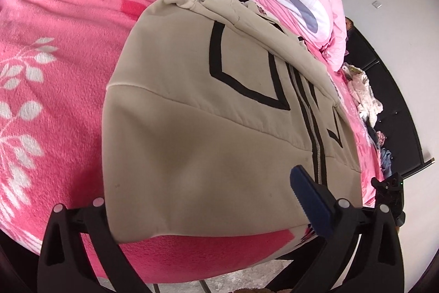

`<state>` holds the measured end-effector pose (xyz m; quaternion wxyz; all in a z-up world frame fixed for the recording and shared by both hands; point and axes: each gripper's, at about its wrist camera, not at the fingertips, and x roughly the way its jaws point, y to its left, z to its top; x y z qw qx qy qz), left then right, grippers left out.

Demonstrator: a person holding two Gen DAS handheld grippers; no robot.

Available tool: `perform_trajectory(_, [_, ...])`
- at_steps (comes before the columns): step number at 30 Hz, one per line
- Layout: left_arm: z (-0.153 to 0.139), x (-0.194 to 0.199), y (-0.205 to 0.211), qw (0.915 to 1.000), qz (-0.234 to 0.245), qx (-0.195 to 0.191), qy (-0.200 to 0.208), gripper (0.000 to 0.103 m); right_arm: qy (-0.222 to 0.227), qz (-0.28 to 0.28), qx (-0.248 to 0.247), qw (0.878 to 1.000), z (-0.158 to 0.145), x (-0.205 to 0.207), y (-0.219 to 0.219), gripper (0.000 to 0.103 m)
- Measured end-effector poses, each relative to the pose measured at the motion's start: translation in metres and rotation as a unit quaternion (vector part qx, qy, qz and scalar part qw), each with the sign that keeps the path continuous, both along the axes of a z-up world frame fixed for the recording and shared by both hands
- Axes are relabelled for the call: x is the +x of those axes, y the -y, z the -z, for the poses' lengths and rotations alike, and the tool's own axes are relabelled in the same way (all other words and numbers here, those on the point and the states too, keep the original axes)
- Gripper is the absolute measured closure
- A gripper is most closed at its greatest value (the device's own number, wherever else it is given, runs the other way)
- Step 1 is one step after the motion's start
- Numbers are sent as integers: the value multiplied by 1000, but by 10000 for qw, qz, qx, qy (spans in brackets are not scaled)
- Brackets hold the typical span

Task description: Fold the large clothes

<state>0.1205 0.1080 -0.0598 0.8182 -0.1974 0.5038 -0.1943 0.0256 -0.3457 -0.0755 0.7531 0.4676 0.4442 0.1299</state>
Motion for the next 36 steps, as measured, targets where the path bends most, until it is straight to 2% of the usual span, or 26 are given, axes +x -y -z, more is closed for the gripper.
perform_trajectory(6, [-1,-1,7,9998,-59,209,27,5,27,-27,-13,10000,0,-1,-1,7])
perform_trajectory(20, [0,2,5,9997,-161,204,-45,5,25,-33,-3,10000,0,-3,-1,7])
perform_trajectory(32, [2,3,7,9996,-137,261,-35,5,-49,-76,-231,9997,-3,-2,-7,7])
perform_trajectory(36, [2,3,9,9993,-60,374,6,5,-78,-59,-209,9997,-3,-1,-7,7])
